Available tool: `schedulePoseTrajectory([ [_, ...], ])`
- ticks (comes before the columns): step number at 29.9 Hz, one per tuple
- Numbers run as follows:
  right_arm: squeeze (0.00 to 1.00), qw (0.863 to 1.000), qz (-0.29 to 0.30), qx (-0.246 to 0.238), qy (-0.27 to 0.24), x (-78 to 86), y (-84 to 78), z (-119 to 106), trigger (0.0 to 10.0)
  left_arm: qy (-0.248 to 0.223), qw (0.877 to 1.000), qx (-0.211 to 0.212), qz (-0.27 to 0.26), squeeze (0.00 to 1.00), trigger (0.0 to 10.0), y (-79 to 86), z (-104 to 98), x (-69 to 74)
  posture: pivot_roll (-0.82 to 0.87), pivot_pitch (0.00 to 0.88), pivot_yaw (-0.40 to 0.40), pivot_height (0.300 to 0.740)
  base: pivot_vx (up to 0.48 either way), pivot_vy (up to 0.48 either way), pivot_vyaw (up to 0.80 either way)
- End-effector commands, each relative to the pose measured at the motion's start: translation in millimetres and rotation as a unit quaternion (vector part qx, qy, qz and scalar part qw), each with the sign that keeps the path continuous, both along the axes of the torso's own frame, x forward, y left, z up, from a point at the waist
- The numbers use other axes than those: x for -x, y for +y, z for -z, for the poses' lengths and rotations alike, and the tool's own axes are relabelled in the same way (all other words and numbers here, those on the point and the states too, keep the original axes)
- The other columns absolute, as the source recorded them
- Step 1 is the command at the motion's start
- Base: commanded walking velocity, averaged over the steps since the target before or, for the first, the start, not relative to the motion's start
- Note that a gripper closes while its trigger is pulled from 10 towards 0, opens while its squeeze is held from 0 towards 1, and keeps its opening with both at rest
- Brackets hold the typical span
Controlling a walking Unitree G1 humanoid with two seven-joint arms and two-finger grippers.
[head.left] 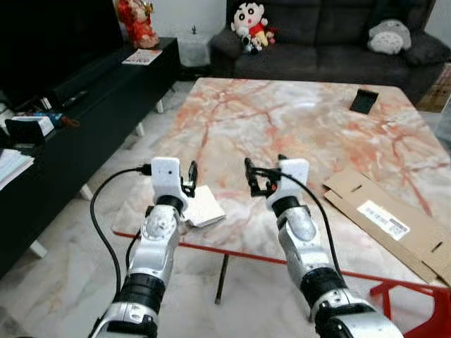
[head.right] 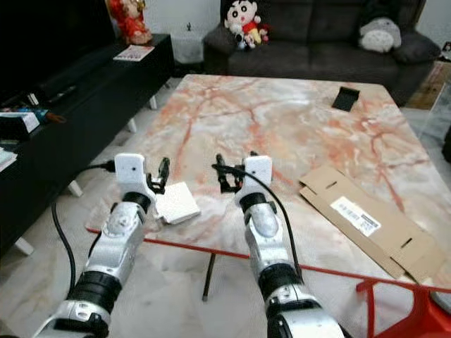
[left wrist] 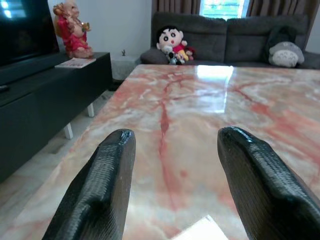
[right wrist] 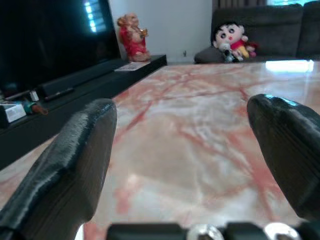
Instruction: Picking trash to rubbish bin
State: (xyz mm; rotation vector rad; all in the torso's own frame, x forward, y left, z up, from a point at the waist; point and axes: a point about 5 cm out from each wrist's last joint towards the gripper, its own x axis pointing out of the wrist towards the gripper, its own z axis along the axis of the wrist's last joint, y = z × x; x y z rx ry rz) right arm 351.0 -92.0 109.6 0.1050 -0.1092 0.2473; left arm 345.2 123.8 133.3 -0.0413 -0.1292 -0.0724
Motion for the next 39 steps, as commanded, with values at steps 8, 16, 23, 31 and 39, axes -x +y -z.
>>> schedulePoseTrajectory([
  [8, 0.00, 1.000, -0.016, -0.005, -0.003, -0.9, 10.9, -4, 10.0, 0.000, 1.000, -0.003, -0.013, 0.00, 10.0, 7.5, -2, -1.0, 0.05, 0.000, -0.006, 0.740, 0.305, 0.000, 0.00],
  [16, 0.00, 1.000, -0.019, -0.004, -0.001, -0.8, 11.5, -4, 10.0, 0.005, 1.000, -0.010, -0.010, 0.00, 10.0, 6.3, 0, -0.6, 0.05, 0.000, -0.009, 0.740, 0.266, 0.000, 0.00],
  [23, 0.00, 1.000, -0.021, -0.003, 0.001, -0.2, 13.0, -3, 10.0, 0.028, 0.999, -0.013, -0.007, 0.00, 10.0, 5.6, 7, 0.8, 0.05, 0.000, -0.009, 0.740, 0.000, 0.000, 0.00],
  [31, 0.00, 1.000, -0.022, -0.003, 0.002, 0.1, 13.1, -2, 10.0, 0.067, 0.997, 0.014, -0.026, 1.00, 10.0, 13.5, 22, 8.6, 0.05, 0.002, -0.007, 0.740, 0.000, 0.000, 0.00],
  [39, 0.00, 1.000, -0.024, -0.003, 0.002, 0.4, 13.9, -2, 10.0, 0.081, 0.995, 0.053, -0.038, 1.00, 10.0, 18.3, 18, 6.0, 0.05, 0.003, -0.006, 0.740, 0.000, 0.000, 0.00],
])
